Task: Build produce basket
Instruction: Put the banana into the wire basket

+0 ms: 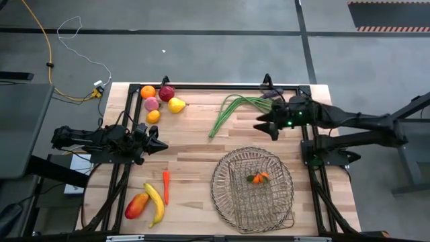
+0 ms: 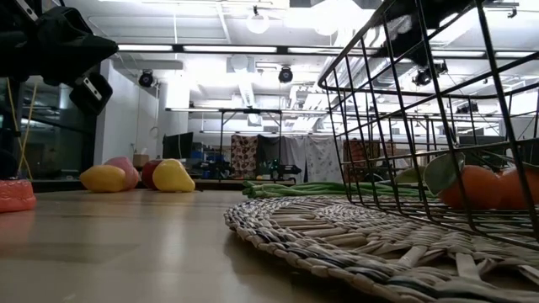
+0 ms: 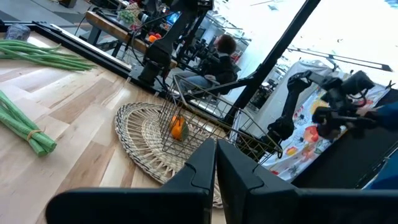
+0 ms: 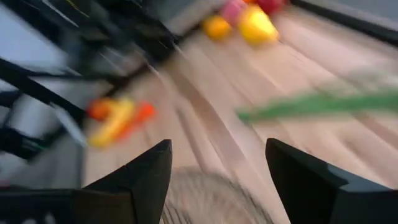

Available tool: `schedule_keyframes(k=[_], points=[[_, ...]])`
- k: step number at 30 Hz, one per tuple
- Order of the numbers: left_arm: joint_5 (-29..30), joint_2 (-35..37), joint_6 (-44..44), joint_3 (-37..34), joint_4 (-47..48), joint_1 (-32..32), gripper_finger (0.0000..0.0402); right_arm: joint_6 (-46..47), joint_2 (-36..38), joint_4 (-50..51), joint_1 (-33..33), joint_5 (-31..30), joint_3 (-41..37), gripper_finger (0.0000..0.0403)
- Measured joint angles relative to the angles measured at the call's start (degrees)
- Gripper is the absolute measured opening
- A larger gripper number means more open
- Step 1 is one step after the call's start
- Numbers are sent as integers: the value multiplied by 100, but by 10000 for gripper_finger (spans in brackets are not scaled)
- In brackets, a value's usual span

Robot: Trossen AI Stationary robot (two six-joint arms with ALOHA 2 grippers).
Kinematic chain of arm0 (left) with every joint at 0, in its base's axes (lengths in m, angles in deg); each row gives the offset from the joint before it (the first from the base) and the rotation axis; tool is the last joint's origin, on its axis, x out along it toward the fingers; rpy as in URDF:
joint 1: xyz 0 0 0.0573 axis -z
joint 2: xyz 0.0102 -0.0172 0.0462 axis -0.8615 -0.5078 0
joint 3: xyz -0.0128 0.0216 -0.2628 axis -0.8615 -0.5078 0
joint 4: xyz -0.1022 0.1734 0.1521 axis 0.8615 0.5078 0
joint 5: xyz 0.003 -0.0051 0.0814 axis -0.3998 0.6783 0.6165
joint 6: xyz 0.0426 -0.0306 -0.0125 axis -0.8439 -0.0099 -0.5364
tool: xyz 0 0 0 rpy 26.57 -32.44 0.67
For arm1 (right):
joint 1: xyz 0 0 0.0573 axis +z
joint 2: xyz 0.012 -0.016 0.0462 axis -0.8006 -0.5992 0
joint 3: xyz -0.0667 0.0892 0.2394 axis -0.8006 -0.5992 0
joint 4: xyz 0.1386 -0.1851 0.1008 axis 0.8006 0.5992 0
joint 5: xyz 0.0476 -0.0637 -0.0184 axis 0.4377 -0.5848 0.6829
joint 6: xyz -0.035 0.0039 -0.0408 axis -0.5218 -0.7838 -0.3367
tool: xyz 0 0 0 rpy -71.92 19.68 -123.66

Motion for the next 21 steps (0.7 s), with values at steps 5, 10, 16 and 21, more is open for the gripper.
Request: schedule_keyframes(k=[5,10,16,21], points=[[0,2,-2,0,0,-2,5,-57,-79,-1829,-186,812,-707,250],[74,0,-2,0,0,0,5,-491,-67,-1917,-92,844,-751,250],[744,2,3,2,-358,-1,5,-544,-35,-2293,51,587,-751,250],[779,1,-1,4,-548,0,5,-418,-33,-2696,124,265,-751,250]])
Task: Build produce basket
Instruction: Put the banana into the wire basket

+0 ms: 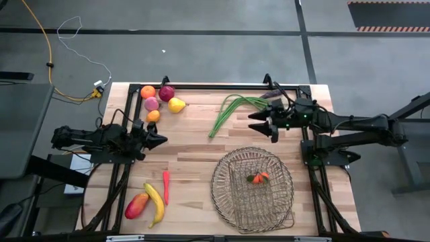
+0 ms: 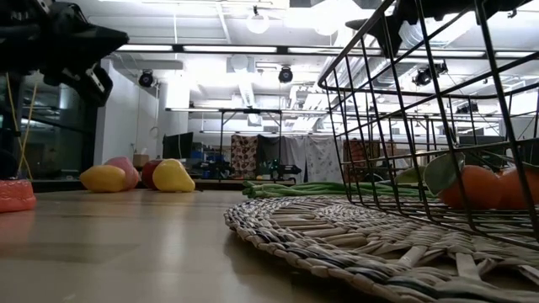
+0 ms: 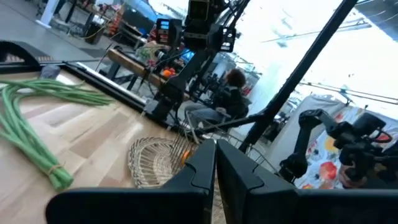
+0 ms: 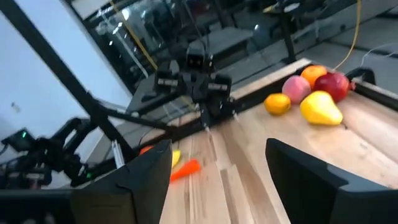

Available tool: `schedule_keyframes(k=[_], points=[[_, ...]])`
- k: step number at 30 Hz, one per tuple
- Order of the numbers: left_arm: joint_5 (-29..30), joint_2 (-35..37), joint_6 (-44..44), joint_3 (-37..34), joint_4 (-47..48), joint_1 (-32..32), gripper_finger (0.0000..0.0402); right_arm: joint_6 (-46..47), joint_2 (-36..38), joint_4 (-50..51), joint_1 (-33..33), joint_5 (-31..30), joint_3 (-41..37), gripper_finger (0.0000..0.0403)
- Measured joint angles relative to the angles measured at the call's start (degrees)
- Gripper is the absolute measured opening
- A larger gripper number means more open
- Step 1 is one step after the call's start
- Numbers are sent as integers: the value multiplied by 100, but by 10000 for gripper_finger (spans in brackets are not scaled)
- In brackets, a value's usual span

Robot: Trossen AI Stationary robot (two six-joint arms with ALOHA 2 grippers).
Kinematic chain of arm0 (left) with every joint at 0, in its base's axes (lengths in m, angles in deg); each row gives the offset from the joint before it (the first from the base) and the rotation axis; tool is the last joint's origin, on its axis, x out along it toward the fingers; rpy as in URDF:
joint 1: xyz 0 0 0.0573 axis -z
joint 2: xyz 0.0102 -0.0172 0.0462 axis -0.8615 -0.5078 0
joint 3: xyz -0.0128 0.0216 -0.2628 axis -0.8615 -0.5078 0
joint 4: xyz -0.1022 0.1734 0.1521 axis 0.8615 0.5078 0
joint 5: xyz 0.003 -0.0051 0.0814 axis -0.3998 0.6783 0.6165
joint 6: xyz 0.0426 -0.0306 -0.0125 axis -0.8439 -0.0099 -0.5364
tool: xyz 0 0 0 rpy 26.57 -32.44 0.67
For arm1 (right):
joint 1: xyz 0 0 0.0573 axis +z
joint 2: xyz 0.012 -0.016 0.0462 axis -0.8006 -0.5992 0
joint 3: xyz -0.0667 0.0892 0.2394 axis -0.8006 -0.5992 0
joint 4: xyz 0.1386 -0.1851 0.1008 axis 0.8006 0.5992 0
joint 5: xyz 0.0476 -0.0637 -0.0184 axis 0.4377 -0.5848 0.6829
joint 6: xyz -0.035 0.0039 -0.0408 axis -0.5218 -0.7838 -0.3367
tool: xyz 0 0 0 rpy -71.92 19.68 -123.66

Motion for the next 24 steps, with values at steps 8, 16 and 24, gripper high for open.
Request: schedule_keyframes(k=[8,16,24], points=[[306,-3,24,0,-374,-3,5,267,-2,-224,13,-522,0,250],[804,-267,-174,330,-1400,0,15,265,-2,-226,13,-601,0,250],[930,-1453,-692,1722,-75,-2,116,475,20,268,8,-504,0,250]])
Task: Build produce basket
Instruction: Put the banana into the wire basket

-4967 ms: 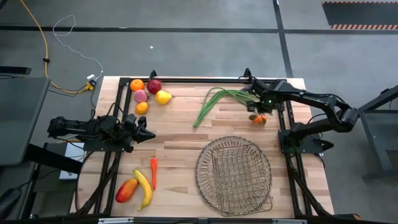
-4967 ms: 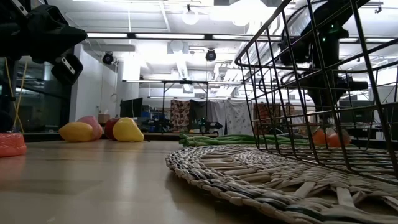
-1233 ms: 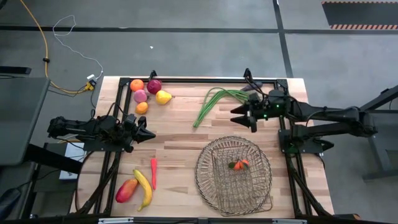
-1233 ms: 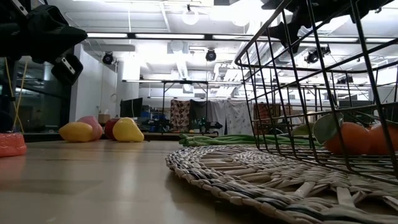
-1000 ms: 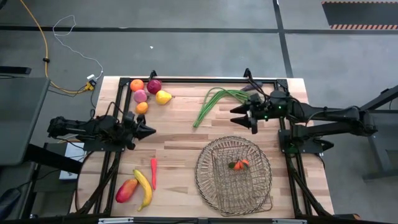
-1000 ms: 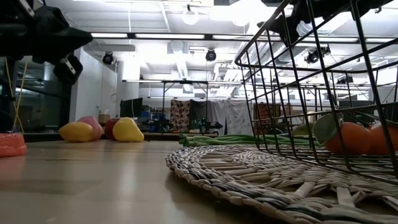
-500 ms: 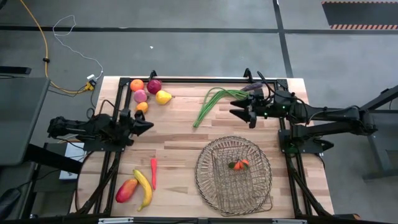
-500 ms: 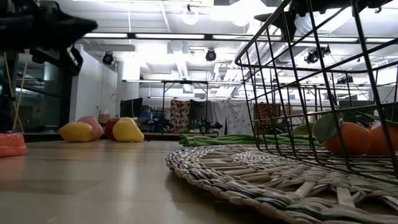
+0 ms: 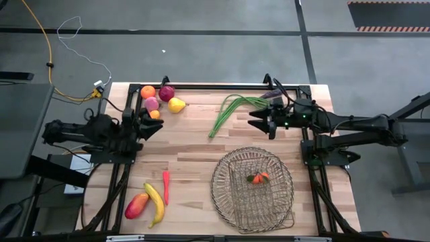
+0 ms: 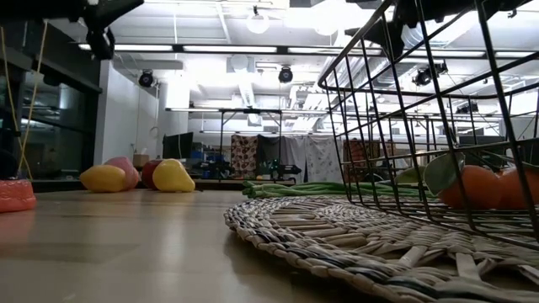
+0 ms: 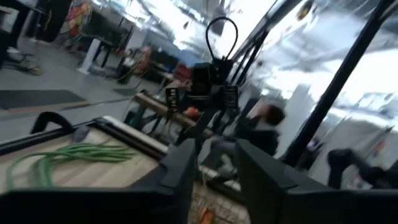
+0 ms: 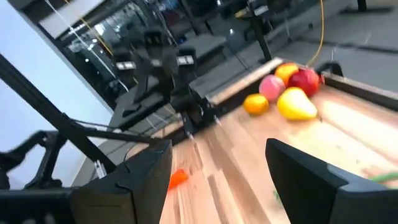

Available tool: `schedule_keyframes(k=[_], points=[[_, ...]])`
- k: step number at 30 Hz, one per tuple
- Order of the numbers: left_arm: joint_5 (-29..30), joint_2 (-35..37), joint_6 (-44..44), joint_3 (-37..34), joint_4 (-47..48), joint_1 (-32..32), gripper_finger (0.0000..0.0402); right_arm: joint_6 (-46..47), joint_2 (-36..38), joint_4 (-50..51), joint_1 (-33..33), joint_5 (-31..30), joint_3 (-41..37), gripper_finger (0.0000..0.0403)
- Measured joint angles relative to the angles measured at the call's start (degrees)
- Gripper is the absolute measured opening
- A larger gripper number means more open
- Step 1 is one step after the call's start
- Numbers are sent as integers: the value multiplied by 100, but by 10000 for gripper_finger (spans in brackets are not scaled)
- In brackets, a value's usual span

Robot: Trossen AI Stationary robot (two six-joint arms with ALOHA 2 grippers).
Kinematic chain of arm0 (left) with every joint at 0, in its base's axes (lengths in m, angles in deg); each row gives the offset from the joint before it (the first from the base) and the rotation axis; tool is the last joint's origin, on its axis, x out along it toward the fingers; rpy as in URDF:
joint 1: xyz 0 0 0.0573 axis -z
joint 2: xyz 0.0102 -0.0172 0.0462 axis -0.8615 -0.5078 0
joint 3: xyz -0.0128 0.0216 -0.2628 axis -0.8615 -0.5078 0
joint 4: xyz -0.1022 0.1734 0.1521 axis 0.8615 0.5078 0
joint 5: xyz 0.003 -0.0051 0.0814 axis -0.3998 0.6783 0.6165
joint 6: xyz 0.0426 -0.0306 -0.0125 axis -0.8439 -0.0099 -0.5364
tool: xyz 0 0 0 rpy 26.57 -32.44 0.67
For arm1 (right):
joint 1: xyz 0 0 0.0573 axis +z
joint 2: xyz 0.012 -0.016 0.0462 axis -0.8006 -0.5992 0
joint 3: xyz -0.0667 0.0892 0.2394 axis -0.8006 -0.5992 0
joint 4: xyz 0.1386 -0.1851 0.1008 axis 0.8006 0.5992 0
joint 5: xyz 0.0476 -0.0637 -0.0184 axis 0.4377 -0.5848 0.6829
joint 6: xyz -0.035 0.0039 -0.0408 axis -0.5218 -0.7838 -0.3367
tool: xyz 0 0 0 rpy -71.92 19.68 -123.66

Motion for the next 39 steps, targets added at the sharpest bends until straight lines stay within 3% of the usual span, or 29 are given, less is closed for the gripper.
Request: schedule_keyframes(k=[7,16,22,27,32,35,39], points=[[206,-816,-294,820,135,0,182,-238,367,716,-4,244,0,250],[964,-1500,109,964,-144,2,226,-105,996,809,-4,189,-372,250],[680,-1919,96,1281,-186,4,259,87,1144,797,-4,189,-498,250],[-90,-2534,-81,2376,1241,4,292,89,1143,758,-4,189,-498,250],[-1360,-3209,-420,3751,3437,78,319,186,1141,758,-4,186,-498,250],[-1828,-3634,-852,4501,4799,425,327,264,1141,758,-4,182,-498,250],[-1888,-4139,-1296,4961,6007,1228,327,347,1141,758,-4,180,-498,250]])
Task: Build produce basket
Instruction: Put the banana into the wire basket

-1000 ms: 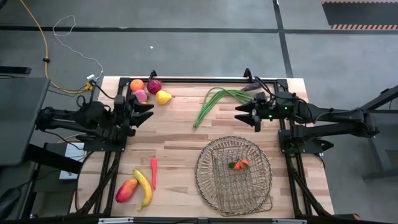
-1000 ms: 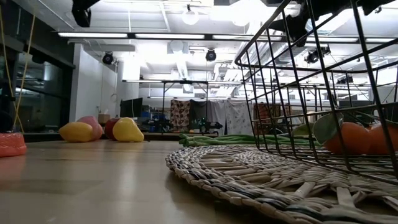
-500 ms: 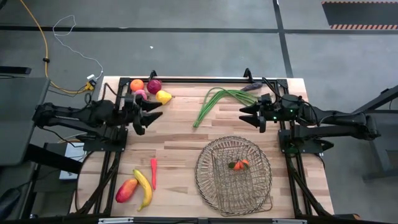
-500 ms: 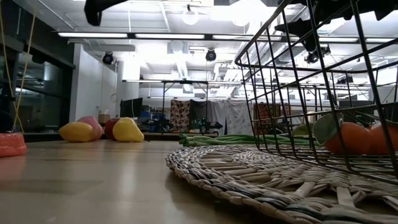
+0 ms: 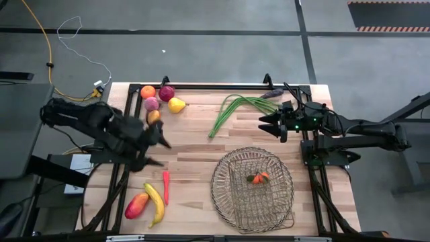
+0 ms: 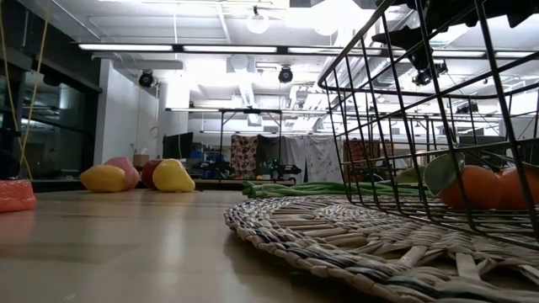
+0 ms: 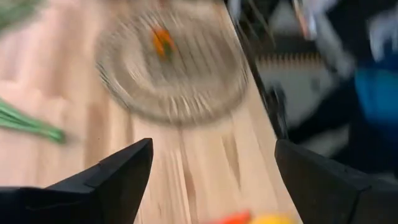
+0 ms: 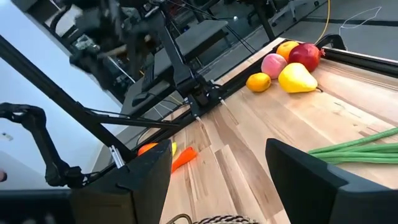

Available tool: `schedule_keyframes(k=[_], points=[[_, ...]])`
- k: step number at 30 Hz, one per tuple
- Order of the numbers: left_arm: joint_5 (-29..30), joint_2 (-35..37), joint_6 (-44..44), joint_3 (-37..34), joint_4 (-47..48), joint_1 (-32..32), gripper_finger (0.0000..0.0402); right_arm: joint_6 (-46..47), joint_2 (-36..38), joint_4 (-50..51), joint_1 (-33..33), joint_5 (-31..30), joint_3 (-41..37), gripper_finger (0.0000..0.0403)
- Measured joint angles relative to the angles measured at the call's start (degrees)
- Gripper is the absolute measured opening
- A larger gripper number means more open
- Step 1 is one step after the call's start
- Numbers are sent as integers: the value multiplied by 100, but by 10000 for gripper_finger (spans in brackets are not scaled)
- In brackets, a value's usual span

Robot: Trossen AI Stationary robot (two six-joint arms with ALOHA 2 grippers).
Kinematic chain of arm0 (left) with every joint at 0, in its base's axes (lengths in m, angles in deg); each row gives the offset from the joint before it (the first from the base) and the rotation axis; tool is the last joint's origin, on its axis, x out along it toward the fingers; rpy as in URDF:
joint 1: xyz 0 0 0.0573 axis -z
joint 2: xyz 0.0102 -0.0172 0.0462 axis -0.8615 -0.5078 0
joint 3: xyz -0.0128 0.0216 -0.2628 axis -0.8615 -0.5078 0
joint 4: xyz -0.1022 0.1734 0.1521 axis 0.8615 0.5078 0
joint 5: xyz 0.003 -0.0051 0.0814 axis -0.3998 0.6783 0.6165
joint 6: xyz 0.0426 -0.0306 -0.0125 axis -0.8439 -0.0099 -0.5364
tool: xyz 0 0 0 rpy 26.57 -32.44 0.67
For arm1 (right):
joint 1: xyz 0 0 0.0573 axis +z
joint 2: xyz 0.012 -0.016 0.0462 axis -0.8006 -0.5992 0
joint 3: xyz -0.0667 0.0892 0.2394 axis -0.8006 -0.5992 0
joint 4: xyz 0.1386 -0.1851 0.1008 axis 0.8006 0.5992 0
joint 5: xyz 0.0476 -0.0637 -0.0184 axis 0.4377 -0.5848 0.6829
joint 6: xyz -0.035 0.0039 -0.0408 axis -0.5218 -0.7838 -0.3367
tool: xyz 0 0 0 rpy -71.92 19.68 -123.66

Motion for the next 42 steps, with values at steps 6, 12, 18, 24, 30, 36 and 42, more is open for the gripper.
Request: schedule_keyframes(k=[6,12,18,24,30,36,42], points=[[277,-608,-56,-361,531,1337,326,0,0,0,0,-4,0,250],[301,-1299,381,-1174,91,2263,326,-20,-2,4,0,-9,0,250],[286,-1954,645,-1784,-631,2776,326,-63,-2,49,0,-152,2,250],[344,-2517,507,-2040,-915,2951,326,-285,-3,48,0,-306,2,250],[345,-2904,442,-2104,-982,2942,326,-305,-3,72,-2,-439,4,250],[323,-3155,442,-2104,-1001,2942,326,-304,-4,87,-2,-437,4,250],[325,-3341,441,-2104,-1052,2942,326,-304,-4,93,0,-437,4,250]])
